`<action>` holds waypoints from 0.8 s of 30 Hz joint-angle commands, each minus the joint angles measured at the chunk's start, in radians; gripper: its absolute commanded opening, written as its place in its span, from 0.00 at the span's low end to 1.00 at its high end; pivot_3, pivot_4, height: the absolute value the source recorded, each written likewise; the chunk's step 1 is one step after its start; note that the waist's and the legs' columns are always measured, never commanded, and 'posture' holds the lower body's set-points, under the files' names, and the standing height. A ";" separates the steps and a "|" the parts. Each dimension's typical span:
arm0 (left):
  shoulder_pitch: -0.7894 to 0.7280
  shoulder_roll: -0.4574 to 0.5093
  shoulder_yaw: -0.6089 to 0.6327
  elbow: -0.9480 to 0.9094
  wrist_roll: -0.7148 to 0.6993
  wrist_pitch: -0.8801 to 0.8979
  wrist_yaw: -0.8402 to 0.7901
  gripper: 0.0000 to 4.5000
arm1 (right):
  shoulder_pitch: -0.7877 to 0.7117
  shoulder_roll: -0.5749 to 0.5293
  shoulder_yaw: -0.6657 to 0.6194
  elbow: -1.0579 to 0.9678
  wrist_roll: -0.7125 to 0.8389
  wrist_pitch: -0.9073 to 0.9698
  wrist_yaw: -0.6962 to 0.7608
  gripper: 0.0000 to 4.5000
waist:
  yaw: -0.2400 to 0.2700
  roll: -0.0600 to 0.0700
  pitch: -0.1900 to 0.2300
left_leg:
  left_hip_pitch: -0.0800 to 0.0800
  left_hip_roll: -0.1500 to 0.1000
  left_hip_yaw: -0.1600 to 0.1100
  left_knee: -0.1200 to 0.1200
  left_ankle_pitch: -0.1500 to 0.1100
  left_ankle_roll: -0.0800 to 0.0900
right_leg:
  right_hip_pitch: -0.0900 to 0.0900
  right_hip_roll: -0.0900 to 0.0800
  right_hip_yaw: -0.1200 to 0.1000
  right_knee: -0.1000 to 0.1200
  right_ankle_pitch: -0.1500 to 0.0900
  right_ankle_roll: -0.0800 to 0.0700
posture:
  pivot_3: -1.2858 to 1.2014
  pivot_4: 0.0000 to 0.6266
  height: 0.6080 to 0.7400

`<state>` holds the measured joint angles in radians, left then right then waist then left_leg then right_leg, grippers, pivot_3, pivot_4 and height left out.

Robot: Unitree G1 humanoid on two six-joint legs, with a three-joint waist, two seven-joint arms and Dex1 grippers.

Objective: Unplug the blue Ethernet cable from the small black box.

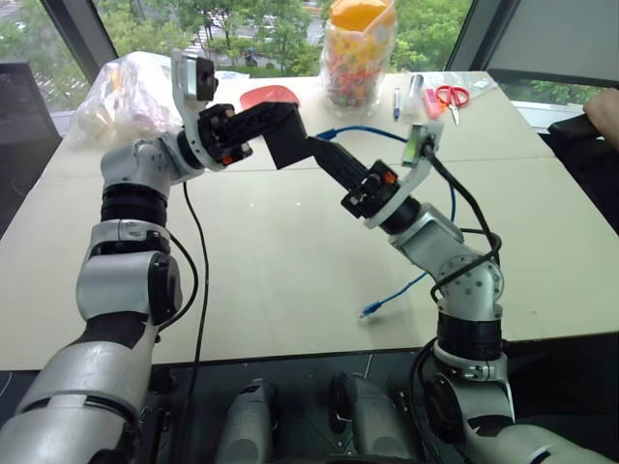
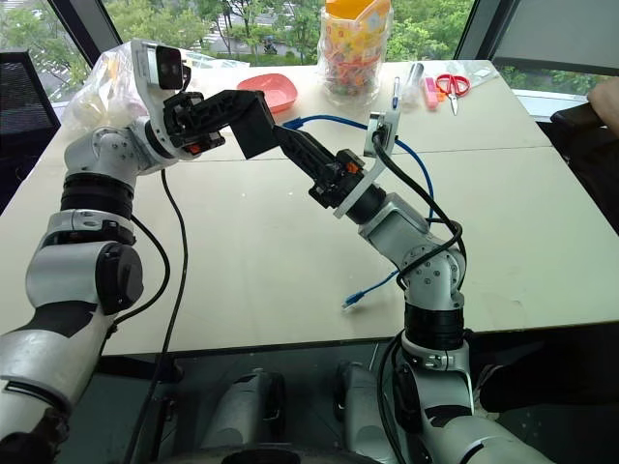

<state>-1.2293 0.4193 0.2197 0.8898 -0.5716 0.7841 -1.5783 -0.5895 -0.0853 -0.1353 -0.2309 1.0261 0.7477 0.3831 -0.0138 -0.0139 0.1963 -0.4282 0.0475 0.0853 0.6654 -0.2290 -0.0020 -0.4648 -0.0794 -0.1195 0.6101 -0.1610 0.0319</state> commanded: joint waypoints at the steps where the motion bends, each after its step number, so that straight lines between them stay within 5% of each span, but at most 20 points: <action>1: -0.022 0.001 0.017 -0.035 -0.027 0.000 0.003 0.12 | -0.024 0.011 0.005 -0.006 0.009 -0.012 -0.001 0.01 | 0.000 0.000 0.000 | 0.000 0.000 0.000 0.000 0.000 0.000 | 0.000 0.000 0.000 0.000 0.000 0.000 | 0.52 0.24 1.00; 9: -0.010 0.034 0.025 -0.038 -0.025 -0.004 0.021 0.12 | -0.034 0.010 -0.074 0.038 0.038 -0.037 -0.043 0.01 | 0.000 0.000 0.000 | 0.000 0.000 0.000 0.000 0.000 0.000 | 0.000 0.000 0.000 0.000 0.000 0.000 | 0.52 0.24 1.00; 15: 0.022 0.110 0.038 -0.038 -0.016 -0.022 0.051 0.12 | -0.079 -0.122 -0.178 0.180 0.000 -0.082 -0.029 0.01 | 0.001 0.000 0.000 | 0.000 0.000 0.000 0.000 0.000 0.000 | 0.000 0.000 0.000 -0.001 0.000 0.000 | 0.52 0.24 1.00; 19: 0.027 0.086 0.062 -0.038 -0.021 -0.046 0.130 0.12 | -0.123 -0.169 -0.183 0.281 -0.061 -0.111 -0.005 0.01 | 0.001 0.000 0.000 | -0.001 0.000 0.000 -0.002 0.000 0.000 | -0.001 0.000 0.000 -0.002 0.000 0.000 | 0.52 0.24 1.00; 24: 0.099 0.002 -0.053 -0.130 0.139 -0.303 0.286 0.12 | -0.193 -0.243 -0.147 0.501 -0.254 -0.161 -0.062 0.01 | 0.002 0.000 0.000 | -0.001 0.000 0.001 -0.001 0.000 0.000 | 0.000 0.000 0.000 -0.002 0.001 0.002 | 0.52 0.24 1.00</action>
<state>-1.1442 0.4411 0.2086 0.8193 -0.5021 0.6033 -1.3577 -0.7456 -0.2945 -0.2896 0.1933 0.8614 0.6265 0.3486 -0.0118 -0.0137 0.1967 -0.4290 0.0469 0.0864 0.6639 -0.2291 -0.0020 -0.4651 -0.0802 -0.1193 0.6085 -0.1597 0.0342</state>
